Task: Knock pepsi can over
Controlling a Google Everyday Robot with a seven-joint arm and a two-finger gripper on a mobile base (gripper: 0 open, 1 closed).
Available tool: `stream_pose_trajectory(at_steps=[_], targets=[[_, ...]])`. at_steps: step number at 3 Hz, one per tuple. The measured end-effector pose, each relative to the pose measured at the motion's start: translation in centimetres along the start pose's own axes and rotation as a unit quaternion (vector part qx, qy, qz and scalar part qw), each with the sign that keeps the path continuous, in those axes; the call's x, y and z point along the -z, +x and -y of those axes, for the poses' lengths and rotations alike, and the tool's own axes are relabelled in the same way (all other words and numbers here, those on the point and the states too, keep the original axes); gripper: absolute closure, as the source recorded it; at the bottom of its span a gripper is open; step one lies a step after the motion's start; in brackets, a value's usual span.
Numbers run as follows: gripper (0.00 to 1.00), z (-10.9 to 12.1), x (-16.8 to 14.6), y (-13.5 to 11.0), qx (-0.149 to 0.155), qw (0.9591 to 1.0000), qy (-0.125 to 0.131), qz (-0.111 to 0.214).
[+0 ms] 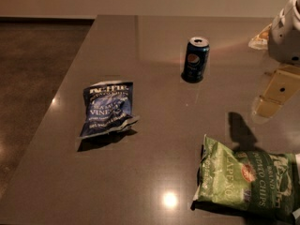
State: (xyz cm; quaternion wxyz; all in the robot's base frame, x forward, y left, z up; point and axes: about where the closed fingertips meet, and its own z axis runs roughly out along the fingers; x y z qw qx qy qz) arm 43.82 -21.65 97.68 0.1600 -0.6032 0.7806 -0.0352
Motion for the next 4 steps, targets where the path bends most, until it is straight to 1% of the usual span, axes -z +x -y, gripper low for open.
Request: stream_pose_trajectory(at_steps=[1,2,3,4], targets=[[0.00,0.0,0.0,0.0,0.000,1.0000,0.000,0.000],[0.00,2.2,-1.2,-1.2,-0.025,0.9994,0.008,0.024],[0.00,4.5,-3.1,-2.2,-0.049,0.9978,0.006,0.043],[0.00,8.3,-6.3,-2.9,-0.094,0.9937,0.009,0.060]])
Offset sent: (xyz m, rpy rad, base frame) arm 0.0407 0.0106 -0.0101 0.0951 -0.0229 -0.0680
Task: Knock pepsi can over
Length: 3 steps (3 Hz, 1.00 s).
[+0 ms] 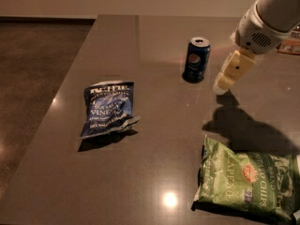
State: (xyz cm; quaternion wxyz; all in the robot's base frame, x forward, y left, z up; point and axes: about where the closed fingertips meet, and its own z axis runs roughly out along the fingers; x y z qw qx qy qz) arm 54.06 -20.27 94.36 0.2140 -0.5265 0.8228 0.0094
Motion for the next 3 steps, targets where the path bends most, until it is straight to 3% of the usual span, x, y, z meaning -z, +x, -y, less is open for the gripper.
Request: stream_pose_trajectory(at_steps=[1,2,3], targets=[[0.00,3.0,-2.8,-0.9,-0.043,0.9988,0.008,0.020],[0.00,6.1,-5.4,-2.5,-0.086,0.9946,0.019,0.054],[0.00,7.6,-6.9,-4.0,-0.115,0.9897,0.017,0.085]])
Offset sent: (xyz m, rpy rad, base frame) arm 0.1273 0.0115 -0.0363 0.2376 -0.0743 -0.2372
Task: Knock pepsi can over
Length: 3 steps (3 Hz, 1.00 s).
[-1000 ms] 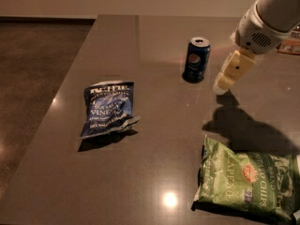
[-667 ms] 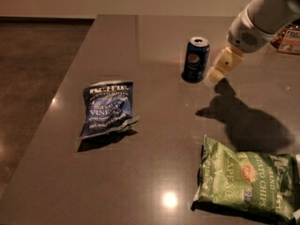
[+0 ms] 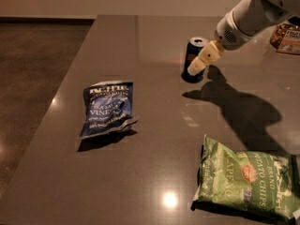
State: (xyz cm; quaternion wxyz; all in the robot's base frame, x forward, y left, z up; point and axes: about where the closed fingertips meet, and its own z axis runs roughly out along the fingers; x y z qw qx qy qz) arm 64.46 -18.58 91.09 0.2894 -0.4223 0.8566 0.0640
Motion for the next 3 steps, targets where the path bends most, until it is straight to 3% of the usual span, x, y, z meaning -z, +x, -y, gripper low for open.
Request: stream_pose_trajectory(at_steps=[1,2,3], targets=[[0.00,0.3,-1.1,-1.1,-0.021,0.9995,-0.011,0.023],[0.14,-0.2,-1.5,-1.7,-0.030,0.9985,-0.025,0.038],[0.37,-0.8,-1.4,-2.2,-0.035,0.9976,-0.036,0.047]])
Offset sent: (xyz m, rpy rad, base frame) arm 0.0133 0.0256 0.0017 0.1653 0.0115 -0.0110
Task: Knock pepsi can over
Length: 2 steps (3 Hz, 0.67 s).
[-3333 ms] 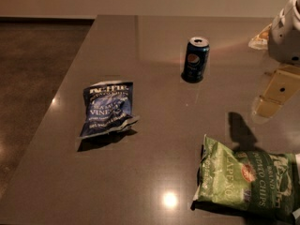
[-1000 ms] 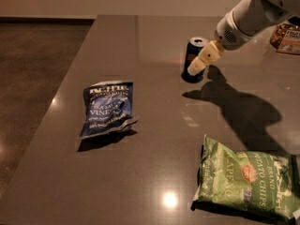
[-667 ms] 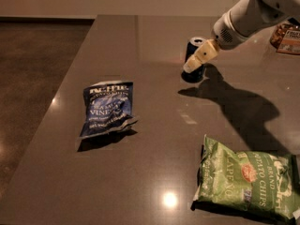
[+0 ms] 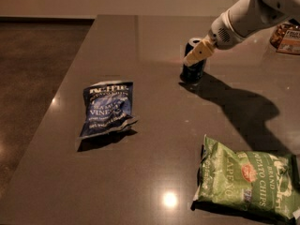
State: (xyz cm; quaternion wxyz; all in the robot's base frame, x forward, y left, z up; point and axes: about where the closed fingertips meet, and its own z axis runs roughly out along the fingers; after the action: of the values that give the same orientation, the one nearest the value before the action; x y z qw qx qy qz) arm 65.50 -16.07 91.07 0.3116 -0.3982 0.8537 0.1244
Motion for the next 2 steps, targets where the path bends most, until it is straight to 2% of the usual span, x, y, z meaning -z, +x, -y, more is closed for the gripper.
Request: stream_pose_trajectory(at_steps=[1,2], targets=[[0.61,-0.7,0.6,-0.3,-0.002,0.9999,-0.012,0.006],[0.92,-1.8,2.9,-1.2,0.025,0.9990,-0.016,-0.034]])
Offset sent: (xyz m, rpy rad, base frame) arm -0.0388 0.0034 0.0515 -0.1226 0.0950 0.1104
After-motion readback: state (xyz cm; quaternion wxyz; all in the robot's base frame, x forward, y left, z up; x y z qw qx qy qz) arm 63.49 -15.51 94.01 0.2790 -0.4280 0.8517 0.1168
